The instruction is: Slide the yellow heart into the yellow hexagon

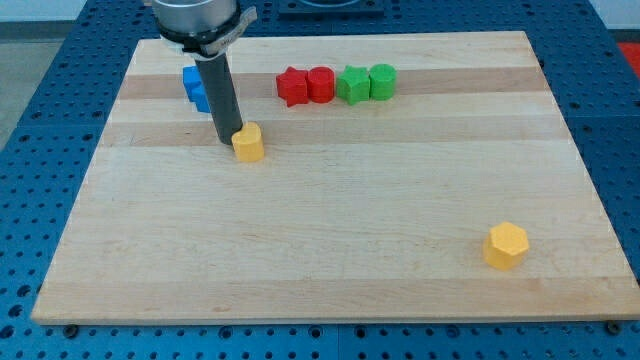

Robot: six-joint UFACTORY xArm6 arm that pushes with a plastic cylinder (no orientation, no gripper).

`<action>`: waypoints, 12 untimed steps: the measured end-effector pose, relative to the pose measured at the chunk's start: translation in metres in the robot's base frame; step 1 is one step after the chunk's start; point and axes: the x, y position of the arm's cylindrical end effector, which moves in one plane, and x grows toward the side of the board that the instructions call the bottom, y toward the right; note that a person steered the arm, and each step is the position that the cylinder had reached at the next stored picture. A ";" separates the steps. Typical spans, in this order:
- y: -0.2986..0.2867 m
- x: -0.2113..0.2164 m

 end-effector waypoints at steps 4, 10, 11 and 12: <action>0.091 0.054; 0.257 0.077; 0.269 0.085; 0.270 0.089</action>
